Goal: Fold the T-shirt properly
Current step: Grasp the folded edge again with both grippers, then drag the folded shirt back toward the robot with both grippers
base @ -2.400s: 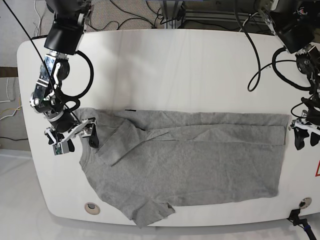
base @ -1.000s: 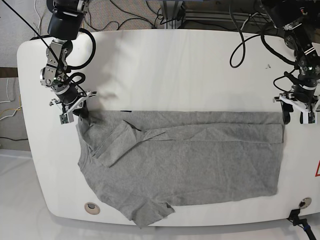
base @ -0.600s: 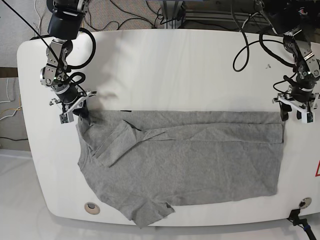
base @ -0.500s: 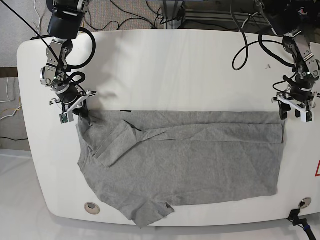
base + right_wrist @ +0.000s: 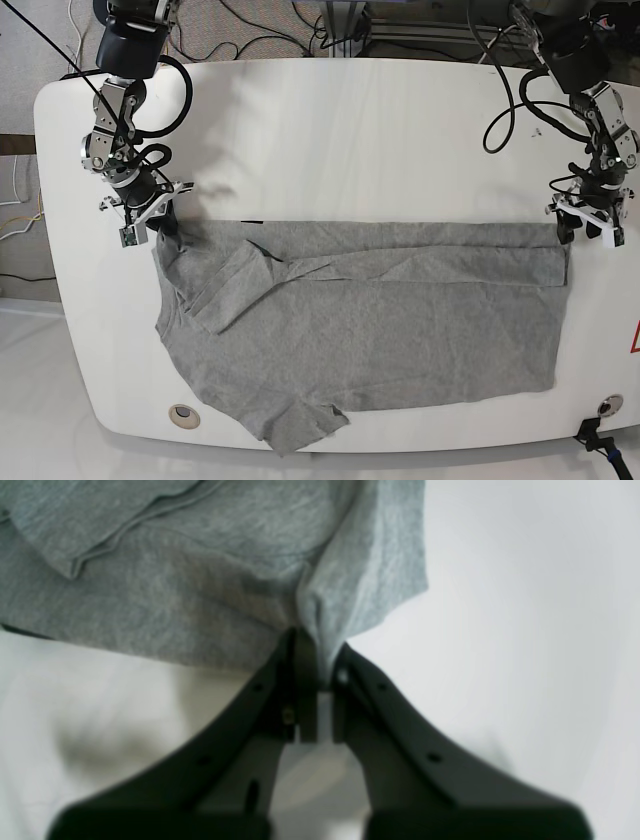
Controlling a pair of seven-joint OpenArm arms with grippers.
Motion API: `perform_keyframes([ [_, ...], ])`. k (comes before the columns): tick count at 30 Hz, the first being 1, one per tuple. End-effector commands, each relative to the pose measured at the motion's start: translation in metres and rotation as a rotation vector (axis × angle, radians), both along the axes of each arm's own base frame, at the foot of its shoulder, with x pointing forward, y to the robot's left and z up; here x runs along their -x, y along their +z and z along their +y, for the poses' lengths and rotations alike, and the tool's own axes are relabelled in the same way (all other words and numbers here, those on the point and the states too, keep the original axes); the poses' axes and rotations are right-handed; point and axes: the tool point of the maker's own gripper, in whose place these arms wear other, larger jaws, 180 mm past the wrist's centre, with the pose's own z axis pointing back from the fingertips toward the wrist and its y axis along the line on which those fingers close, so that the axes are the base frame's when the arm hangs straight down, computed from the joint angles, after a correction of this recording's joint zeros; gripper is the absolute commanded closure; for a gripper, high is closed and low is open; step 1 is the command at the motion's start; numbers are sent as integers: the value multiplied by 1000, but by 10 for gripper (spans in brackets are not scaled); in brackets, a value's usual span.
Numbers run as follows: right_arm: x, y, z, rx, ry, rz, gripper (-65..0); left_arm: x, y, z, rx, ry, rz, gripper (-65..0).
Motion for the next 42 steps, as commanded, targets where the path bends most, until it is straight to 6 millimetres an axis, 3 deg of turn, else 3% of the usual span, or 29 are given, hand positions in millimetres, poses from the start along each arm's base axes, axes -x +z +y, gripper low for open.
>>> perform_keyframes([
  [1, -9, 13, -6, 8, -1, -37, 0, -12, 15, 7, -7, 5, -47, -347],
  [4, -9, 12, -5, 7, -1, -37, 0, -14, 1, -4, 13, -22, -15, -347],
  [9, -9, 12, -5, 7, -1, -37, 0, -20, -6, -22, 13, -74, -16, -347],
  [14, -9, 12, -5, 7, -1, -37, 0, -20, -7, -25, 17, -76, -14, -337],
  [15, -9, 12, -5, 7, -1, -37, 0, -19, -7, -25, 17, -76, -13, -315],
  [19, -4, 8, -5, 7, -1, -25, 0, -18, -8, -22, 15, -73, -11, -73],
  [23, -1, 6, -5, 5, -1, -18, 0, -16, -9, -22, 15, -75, -5, 0],
  [25, 1, 5, -5, 5, -1, -15, 0, -14, -11, -22, 16, -77, -1, 0],
  [30, 16, -4, -4, -27, -11, 5, 0, 1, -18, -15, -4, -79, 35, 0],
  [34, 41, -10, -9, -29, -12, 31, 0, 21, -27, -13, -21, -85, 67, 0],
  [42, 114, -9, 4, 29, 58, 82, 0, 77, -27, -19, -112, -152, 121, 0],
])
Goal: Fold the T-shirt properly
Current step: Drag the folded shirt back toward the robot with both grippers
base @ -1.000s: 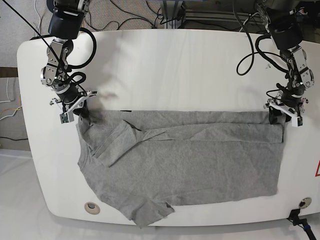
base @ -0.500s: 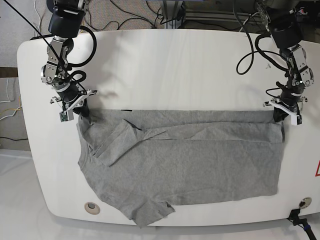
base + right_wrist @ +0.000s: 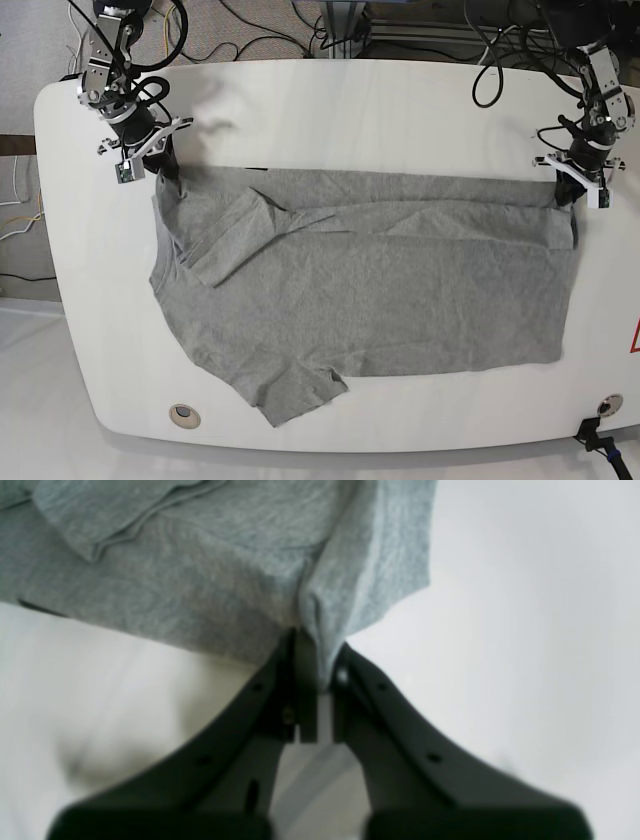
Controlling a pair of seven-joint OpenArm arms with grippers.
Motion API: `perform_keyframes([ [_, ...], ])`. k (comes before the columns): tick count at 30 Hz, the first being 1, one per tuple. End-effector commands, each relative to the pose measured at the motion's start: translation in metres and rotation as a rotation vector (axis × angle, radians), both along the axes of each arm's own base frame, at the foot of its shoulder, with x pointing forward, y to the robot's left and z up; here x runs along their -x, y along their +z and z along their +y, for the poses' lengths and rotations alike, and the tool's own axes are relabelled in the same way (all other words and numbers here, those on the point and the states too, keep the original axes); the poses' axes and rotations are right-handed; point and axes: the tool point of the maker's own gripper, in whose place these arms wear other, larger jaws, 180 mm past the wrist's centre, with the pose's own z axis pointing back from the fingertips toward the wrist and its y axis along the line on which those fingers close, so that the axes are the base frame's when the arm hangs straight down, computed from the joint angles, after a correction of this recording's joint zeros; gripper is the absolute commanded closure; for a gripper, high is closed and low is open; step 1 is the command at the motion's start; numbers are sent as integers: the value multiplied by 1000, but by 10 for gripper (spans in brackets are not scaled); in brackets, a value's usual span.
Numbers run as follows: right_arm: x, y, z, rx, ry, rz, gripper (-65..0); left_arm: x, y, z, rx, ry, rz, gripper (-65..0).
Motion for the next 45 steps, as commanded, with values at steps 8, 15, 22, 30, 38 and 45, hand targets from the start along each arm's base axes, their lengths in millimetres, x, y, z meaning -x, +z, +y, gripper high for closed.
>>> perform_keyframes([
  [8, 64, 0, 4, 69, 65, 101, 0, 65, -1, -12, -91, -85, 112, 0],
  [15, 87, 5, -29, 106, -31, 122, 0, 114, 1, -9, -115, -67, 172, 0],
  [22, 112, -3, -29, 106, -32, 178, 0, 140, -6, -6, -115, -59, 226, 0],
  [30, 118, -7, -24, 89, -44, 189, 0, 148, -9, -22, -85, -147, 278, 0],
  [38, 115, -6, -24, 89, -49, 181, 0, 146, -8, -22, -87, -147, 270, -150],
  [45, 102, 7, -21, 30, -75, 124, -142, 132, -2, -17, -105, -155, 245, -324],
])
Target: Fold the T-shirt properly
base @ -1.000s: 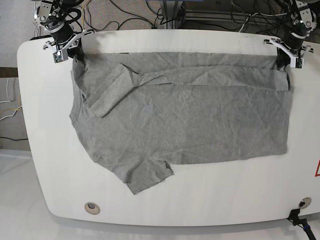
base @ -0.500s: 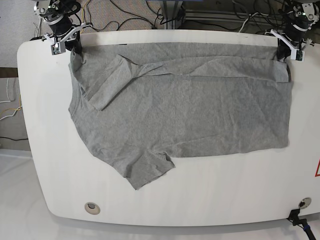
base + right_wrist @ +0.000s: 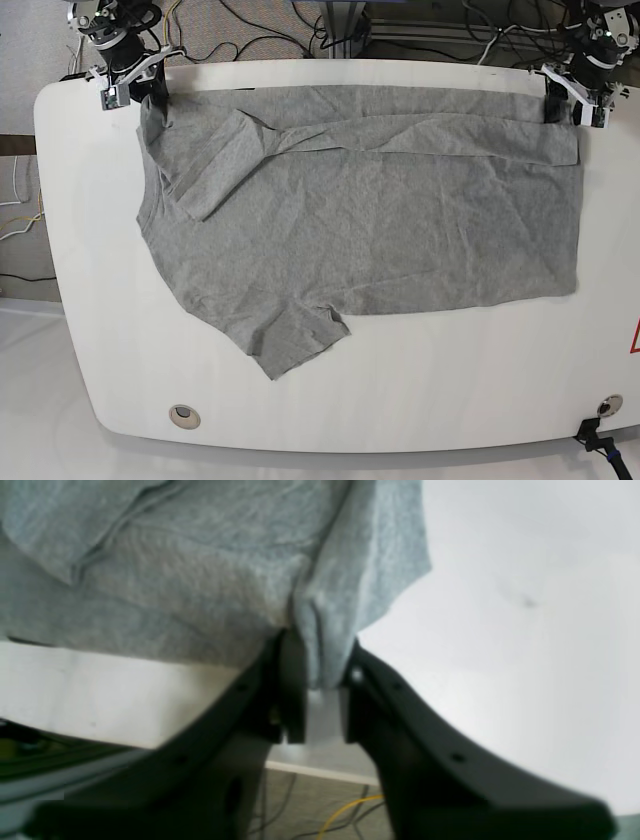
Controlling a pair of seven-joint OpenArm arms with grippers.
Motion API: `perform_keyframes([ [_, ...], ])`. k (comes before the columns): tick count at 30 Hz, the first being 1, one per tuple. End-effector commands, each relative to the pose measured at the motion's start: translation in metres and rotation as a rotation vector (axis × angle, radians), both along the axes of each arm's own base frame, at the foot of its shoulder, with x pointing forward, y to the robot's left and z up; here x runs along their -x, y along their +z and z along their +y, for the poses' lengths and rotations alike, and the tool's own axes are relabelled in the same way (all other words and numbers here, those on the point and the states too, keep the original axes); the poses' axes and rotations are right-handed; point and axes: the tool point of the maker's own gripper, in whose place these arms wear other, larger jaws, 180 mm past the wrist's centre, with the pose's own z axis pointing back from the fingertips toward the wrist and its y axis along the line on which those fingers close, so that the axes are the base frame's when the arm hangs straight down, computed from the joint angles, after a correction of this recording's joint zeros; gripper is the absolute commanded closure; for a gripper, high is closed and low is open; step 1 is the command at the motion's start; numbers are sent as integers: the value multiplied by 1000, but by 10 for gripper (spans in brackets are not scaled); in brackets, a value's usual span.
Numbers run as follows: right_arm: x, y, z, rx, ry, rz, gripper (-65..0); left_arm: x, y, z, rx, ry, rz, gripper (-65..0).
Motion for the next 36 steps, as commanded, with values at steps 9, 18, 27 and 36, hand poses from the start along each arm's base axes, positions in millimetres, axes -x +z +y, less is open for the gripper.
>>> perform_keyframes([
  [9, -21, 36, 9, 63, 70, -77, -167, -17, 28, 7, -100, -62, -28, -330],
  [18, -36, 58, 12, 92, 125, -136, -167, -35, 71, 2, -149, -54, -152, -330],
  [27, -84, 87, 44, 115, 216, -213, -166, -56, 88, -16, -115, -20, -256, -330],
  [36, -110, 87, 81, 82, 237, -257, -168, -69, 91, -26, -92, -25, -290, -330],
])
